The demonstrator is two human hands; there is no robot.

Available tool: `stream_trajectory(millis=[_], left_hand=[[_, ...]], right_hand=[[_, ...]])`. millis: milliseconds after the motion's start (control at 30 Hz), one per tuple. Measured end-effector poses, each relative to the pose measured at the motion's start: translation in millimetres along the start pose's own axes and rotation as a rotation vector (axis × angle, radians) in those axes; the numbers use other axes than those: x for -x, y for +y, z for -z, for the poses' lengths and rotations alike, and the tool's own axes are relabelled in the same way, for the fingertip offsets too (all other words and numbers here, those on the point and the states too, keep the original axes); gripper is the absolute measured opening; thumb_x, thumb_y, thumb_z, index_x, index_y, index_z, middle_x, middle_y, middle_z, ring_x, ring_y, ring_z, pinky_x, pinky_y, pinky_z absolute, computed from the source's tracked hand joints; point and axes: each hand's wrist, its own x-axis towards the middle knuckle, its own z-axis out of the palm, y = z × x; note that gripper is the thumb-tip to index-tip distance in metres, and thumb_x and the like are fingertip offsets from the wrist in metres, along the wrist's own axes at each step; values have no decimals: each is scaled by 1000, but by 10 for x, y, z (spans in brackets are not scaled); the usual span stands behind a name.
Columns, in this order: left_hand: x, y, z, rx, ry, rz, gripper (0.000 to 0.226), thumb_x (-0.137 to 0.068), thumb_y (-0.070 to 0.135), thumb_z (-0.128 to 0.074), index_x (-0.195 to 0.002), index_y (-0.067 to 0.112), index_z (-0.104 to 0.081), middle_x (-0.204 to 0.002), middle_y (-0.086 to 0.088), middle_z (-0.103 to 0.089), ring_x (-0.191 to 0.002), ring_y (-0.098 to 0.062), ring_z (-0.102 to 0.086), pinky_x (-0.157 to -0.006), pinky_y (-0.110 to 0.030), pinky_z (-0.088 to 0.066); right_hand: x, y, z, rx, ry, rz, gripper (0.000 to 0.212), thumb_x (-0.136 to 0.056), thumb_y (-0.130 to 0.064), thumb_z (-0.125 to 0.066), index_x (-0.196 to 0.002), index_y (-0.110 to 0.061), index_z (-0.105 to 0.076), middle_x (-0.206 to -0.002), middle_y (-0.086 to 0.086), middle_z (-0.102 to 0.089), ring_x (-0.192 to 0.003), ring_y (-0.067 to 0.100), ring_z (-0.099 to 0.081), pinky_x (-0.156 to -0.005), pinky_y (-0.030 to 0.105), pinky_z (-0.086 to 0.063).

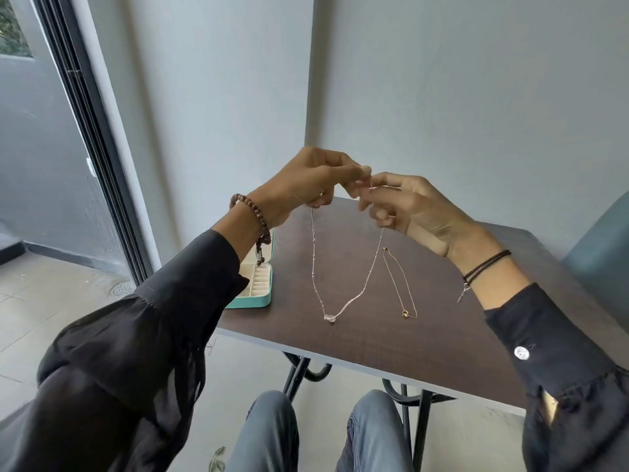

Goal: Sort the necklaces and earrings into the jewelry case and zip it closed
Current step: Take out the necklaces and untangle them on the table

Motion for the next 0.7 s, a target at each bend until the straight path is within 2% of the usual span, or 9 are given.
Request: stream_trajectory(millis=[33,133,167,233,300,433,567,700], left_hand=[[-7,15,-13,-16,-14,0,24,-94,34,-70,-84,12,-73,-76,0,-67,-51,-14,-36,-48,-22,-27],[-26,28,-29,-21,-17,9,27,-92,37,-73,-78,15,-67,-67,4,-59,-56,-15,-37,-52,-25,-28],[-29,27,-22,-7,-12,15,29,-91,39,-73,-76,16,-65,-66,4,-56,-56,-14,-39,-53,-25,-30],[-22,10,9,31,-15,28,31,-91,42,-73,-78,15,-65,-67,4,-53,-58,-14,-42,-57,-25,-34],[-9,-32,74,71,-54,29,37,-92,42,-71,-89,5,-66,-69,6,-55,-61,-15,-45,-62,-24,-39],[26,-111,177,129,-88,-9,29,-95,24,-69,-99,-5,-69,-79,3,-65,-69,-13,-55,-73,-26,-51],[35,-85,190,204,-79,-84,12,-96,16,-68,-88,13,-77,-96,-11,-64,-74,-15,-63,-80,-31,-55],[-35,-62,146,236,-42,-102,18,-96,17,-68,-105,4,-74,-89,-5,-67,-77,-16,-65,-81,-31,-56]], right_hand=[[-6,-29,3,20,-13,19,20,-96,-15,-68,-109,-1,-68,-84,7,-61,-62,12,-42,-60,22,-37],[-27,-91,23,129,15,54,38,-95,-20,-68,-111,15,-63,-73,1,-48,-63,13,-31,-57,24,-28],[-25,-106,25,159,34,58,38,-94,-22,-69,-109,12,-66,-70,-2,-42,-64,14,-28,-57,26,-24],[-8,-129,22,175,64,65,23,-94,-25,-70,-99,-3,-75,-67,-6,-33,-64,14,-24,-57,28,-19],[12,-149,11,142,79,90,16,-97,-28,-68,-93,-14,-75,-67,-5,-27,-64,16,-19,-54,28,-16],[33,-202,13,53,118,111,24,-99,-33,-65,-98,-11,-72,-69,0,-17,-62,17,-15,-49,25,-14],[39,-269,25,-12,139,116,21,-99,-31,-64,-97,-11,-71,-70,0,-17,-62,16,-14,-49,25,-13],[3,-281,66,-33,151,110,21,-99,-31,-64,-96,-12,-71,-65,-4,-24,-64,16,-13,-47,23,-13]])
